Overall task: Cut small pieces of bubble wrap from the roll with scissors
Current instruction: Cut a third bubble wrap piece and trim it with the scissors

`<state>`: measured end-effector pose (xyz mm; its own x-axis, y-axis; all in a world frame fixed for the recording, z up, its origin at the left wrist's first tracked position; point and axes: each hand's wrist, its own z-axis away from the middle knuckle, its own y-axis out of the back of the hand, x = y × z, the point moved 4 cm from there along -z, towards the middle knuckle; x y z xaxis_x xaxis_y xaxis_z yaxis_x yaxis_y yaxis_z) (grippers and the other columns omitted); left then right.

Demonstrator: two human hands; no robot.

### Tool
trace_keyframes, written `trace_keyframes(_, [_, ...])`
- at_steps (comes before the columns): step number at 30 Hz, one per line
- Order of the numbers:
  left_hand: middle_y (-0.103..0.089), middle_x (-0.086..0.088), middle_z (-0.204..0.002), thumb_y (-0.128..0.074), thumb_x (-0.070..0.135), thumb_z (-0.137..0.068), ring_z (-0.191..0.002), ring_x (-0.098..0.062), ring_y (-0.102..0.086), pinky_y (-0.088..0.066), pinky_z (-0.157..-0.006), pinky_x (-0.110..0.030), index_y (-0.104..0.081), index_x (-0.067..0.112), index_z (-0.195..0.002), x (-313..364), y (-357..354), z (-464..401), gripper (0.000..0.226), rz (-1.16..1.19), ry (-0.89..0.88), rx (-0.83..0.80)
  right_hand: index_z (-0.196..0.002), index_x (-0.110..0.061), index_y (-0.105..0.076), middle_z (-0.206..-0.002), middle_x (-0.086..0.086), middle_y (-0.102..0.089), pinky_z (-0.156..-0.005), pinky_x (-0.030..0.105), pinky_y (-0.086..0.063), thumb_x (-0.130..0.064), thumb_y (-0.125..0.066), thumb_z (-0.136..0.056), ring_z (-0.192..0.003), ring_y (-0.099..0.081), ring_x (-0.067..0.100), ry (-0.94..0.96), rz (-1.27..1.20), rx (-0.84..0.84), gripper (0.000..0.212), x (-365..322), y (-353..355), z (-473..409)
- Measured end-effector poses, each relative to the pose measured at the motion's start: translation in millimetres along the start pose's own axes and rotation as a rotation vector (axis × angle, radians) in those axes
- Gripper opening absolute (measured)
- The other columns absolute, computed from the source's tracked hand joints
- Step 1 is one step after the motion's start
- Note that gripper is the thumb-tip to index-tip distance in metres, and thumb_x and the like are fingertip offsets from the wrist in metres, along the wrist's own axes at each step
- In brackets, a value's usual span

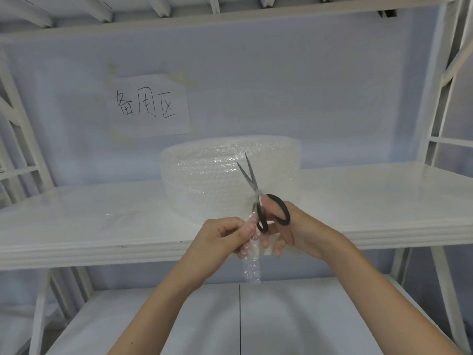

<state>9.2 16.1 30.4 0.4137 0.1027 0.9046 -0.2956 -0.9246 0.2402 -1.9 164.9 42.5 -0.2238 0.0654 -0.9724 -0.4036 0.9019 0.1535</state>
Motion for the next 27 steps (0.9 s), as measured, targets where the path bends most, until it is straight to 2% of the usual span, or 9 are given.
trace_keyframes(4, [-0.056, -0.001, -0.059, -0.061, 0.026, -0.089, -0.053, -0.011, -0.051, -0.047, -0.057, -0.019, -0.069, 0.011, -0.067, 0, 10, 1, 0.027, 0.124, -0.012, 0.098, -0.078, -0.01, -0.059, -0.088, 0.007, -0.065, -0.045, 0.028, -0.049, -0.061, -0.051, -0.085, -0.062, -0.055, 0.02, -0.064, -0.033, -0.113, 0.052, 16, 1, 14])
trace_keyframes(9, [-0.049, 0.002, -0.056, -0.052, 0.016, -0.097, -0.05, -0.01, -0.044, -0.042, -0.051, -0.019, -0.063, 0.015, -0.056, 3, 22, 0, 0.042, 0.287, -0.058, 0.223, -0.07, -0.011, -0.056, -0.086, 0.009, -0.064, -0.044, 0.026, -0.048, -0.069, -0.063, -0.073, -0.061, -0.056, 0.021, -0.174, 0.014, -0.23, 0.058, 46, -2, 37])
trace_keyframes(13, [-0.046, 0.007, -0.056, -0.049, 0.015, -0.099, -0.049, -0.012, -0.038, -0.038, -0.05, -0.022, -0.056, 0.022, -0.047, 5, 26, -1, 0.054, 0.369, -0.064, 0.243, -0.069, -0.011, -0.056, -0.088, 0.012, -0.062, -0.045, 0.027, -0.048, -0.067, -0.064, -0.075, -0.063, -0.055, 0.023, -0.181, -0.01, -0.215, 0.057, 56, 0, 46])
trace_keyframes(18, [-0.045, 0.008, -0.053, -0.048, 0.015, -0.099, -0.048, -0.013, -0.037, -0.035, -0.05, -0.023, -0.056, 0.022, -0.045, 2, 20, 2, 0.055, 0.344, -0.035, 0.218, -0.07, -0.008, -0.053, -0.087, 0.01, -0.062, -0.043, 0.027, -0.047, -0.058, -0.056, -0.08, -0.06, -0.054, 0.021, -0.108, -0.056, -0.147, 0.051, 45, -2, 38])
trace_keyframes(22, [-0.044, 0.006, -0.053, -0.048, 0.016, -0.1, -0.049, -0.014, -0.038, -0.038, -0.05, -0.021, -0.053, 0.02, -0.047, 0, 15, 5, 0.054, 0.318, -0.026, 0.177, -0.072, -0.007, -0.052, -0.087, 0.01, -0.063, -0.041, 0.027, -0.046, -0.061, -0.055, -0.078, -0.06, -0.053, 0.021, -0.072, -0.058, -0.125, 0.055, 34, -7, 26])
trace_keyframes(27, [-0.047, 0.007, -0.053, -0.048, 0.016, -0.1, -0.049, -0.013, -0.039, -0.037, -0.05, -0.022, -0.053, 0.019, -0.045, 3, 20, 3, 0.055, 0.324, -0.037, 0.203, -0.071, -0.008, -0.053, -0.086, 0.01, -0.062, -0.043, 0.027, -0.047, -0.064, -0.06, -0.077, -0.06, -0.054, 0.022, -0.108, -0.073, -0.137, 0.056, 47, -7, 30])
